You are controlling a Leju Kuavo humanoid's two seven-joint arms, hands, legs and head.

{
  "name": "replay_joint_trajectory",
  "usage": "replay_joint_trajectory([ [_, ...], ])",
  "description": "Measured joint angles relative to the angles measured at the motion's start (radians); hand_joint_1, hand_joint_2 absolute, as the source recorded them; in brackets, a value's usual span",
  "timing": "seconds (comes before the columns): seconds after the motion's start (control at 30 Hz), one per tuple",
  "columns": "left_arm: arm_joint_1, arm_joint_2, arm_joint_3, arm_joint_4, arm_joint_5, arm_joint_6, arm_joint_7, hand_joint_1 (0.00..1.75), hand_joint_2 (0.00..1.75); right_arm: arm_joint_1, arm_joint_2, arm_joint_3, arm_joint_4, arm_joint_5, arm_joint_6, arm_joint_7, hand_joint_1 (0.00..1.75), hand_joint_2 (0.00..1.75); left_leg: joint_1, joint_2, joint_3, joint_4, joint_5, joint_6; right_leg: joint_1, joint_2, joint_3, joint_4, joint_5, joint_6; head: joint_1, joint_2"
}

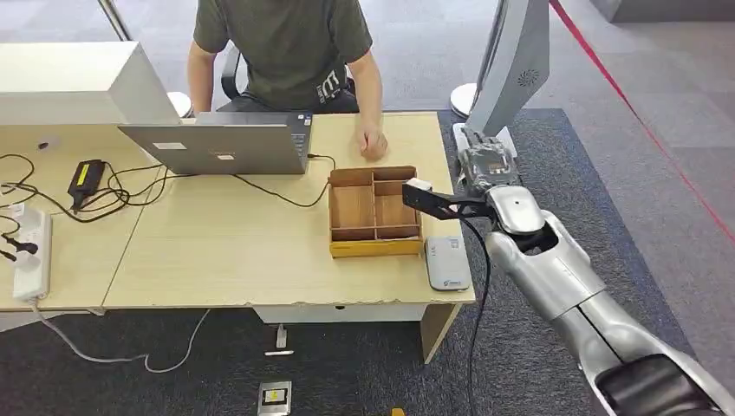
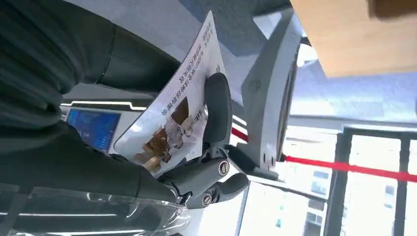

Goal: Pass the card to the sensor for recognition and then transmit it.

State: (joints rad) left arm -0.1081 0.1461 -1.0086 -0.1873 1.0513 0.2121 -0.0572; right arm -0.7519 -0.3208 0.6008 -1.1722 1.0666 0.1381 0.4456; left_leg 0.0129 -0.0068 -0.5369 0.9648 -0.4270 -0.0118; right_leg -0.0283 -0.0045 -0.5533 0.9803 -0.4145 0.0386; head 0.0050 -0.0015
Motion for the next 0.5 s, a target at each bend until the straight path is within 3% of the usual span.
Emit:
replay_joint_trajectory([
  [0.23, 0.0, 0.0, 0.0, 0.0, 0.0, 0.0, 0.0, 0.0, 0.0, -0.004, 0.001, 0.001, -0.006, 0.002, 0.001, 0.0, 1.75, 1.75, 0.0, 0.0, 0.0, 0.0, 0.0, 0.0, 0.0, 0.0, 0.0, 0.0, 0.0, 0.0, 0.0, 0.0],
  [0.4, 0.0, 0.0, 0.0, 0.0, -0.002, -0.002, -0.002, 0.0, 0.0, -0.033, 0.011, 0.021, -0.093, 0.004, 0.008, 0.0, 1.75, 1.75, 0.0, 0.0, -0.001, 0.0, 0.0, 0.0, 0.0, 0.0, 0.0, 0.0, 0.0, 0.0, 0.0, 0.0],
  [0.5, -0.002, 0.0, 0.0, 0.0, -0.009, -0.005, -0.005, 0.0, 0.0, -0.071, 0.064, 0.073, -0.086, 0.01, 0.005, -0.042, 1.75, 1.75, 0.0, 0.001, -0.001, 0.0, 0.0, 0.0, 0.0, 0.001, -0.001, 0.001, 0.0, 0.0, 0.0, 0.0],
])
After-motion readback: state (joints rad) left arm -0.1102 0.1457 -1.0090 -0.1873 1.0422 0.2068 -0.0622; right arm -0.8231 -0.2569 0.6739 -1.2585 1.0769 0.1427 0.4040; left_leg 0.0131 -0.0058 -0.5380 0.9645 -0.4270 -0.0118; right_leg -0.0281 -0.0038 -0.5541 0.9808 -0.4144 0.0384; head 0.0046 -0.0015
